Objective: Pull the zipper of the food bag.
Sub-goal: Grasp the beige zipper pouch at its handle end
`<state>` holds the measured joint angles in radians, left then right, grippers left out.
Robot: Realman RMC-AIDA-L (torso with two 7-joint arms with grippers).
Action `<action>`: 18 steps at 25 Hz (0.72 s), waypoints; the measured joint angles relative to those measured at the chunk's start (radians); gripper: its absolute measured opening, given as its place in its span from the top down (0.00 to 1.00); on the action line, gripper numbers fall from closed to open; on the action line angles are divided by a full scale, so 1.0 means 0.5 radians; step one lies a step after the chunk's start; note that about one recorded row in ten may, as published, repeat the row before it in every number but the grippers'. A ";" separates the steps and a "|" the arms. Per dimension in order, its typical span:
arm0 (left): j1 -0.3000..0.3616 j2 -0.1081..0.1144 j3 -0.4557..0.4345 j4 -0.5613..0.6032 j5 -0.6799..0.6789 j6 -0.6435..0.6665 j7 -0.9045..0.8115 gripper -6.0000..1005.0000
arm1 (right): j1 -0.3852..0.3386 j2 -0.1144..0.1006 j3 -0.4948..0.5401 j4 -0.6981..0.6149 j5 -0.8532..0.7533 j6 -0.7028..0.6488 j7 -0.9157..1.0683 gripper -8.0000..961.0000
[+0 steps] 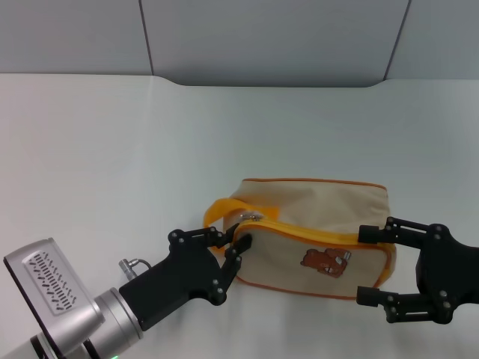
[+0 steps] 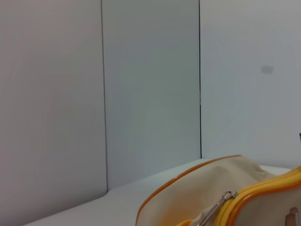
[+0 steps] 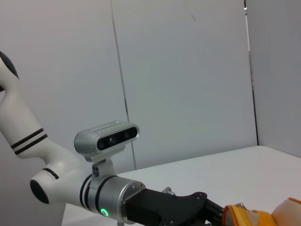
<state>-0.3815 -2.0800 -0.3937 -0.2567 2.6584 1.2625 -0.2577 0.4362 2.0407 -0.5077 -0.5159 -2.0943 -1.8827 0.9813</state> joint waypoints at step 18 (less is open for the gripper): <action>-0.070 0.029 -0.167 0.133 0.002 0.459 0.261 0.89 | -0.070 0.043 0.183 0.006 0.365 0.075 -0.018 0.12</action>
<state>-0.4163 -2.0657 -0.4772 -0.1900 2.6596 1.4918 -0.1271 0.4011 2.0623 -0.4163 -0.5129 -1.9118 -1.8454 0.9722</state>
